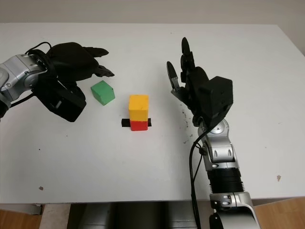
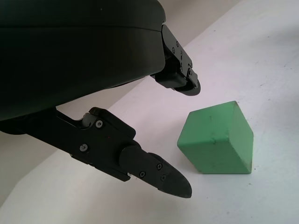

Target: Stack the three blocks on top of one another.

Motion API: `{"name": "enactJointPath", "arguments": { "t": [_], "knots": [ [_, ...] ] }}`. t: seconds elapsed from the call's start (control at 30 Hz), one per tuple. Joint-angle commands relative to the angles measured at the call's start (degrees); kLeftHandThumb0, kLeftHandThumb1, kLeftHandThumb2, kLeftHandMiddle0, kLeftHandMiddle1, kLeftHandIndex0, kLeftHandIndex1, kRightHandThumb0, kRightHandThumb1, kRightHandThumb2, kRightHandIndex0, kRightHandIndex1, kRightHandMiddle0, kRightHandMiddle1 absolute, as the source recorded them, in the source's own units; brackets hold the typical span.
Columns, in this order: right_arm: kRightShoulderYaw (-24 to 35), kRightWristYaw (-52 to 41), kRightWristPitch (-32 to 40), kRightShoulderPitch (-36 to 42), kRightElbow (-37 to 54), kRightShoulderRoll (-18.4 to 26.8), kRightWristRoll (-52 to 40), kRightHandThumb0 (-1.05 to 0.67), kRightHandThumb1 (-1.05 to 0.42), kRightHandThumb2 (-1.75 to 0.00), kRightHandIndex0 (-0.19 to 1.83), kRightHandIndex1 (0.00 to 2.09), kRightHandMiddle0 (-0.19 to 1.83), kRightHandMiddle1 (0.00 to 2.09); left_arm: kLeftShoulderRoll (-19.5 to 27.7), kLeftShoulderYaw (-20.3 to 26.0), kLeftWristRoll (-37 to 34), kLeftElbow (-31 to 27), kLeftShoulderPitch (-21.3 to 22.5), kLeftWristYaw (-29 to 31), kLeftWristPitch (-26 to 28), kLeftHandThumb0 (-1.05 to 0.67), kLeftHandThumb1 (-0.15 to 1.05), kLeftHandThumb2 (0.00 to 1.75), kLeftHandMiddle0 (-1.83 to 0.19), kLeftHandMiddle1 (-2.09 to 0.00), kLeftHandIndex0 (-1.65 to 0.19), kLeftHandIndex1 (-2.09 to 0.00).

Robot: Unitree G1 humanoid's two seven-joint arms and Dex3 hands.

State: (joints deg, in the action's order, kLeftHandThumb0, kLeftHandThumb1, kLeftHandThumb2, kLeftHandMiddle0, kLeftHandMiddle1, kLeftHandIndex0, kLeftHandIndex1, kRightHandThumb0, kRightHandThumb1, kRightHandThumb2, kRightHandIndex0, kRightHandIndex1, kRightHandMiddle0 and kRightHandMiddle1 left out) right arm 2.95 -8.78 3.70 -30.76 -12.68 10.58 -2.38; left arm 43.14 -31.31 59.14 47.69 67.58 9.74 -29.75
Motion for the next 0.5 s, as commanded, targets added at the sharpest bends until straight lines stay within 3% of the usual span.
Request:
{"name": "enactJointPath", "arguments": {
  "t": [0.0, 0.47],
  "knots": [
    [0.27, -0.1, -0.46, 0.57, 1.37, 0.4, 0.03, -0.66, -1.05, -0.59, -0.19, 0.04, -0.19, 0.04, -0.42, -0.73, 0.25, 1.59, 0.71, -1.46, 0.32, -0.59, 0.83, 0.06, -0.07, -0.06, -0.44, -0.09],
    [0.3, -0.26, -0.39, 1.05, 1.84, 0.32, -0.03, -0.65, -1.05, -0.6, -0.19, 0.01, -0.19, 0.01, -3.03, -1.37, -2.06, 7.59, -0.06, -7.87, 0.07, -0.6, 0.88, 0.06, -0.13, -0.07, -0.52, -0.13]
  ]
}}
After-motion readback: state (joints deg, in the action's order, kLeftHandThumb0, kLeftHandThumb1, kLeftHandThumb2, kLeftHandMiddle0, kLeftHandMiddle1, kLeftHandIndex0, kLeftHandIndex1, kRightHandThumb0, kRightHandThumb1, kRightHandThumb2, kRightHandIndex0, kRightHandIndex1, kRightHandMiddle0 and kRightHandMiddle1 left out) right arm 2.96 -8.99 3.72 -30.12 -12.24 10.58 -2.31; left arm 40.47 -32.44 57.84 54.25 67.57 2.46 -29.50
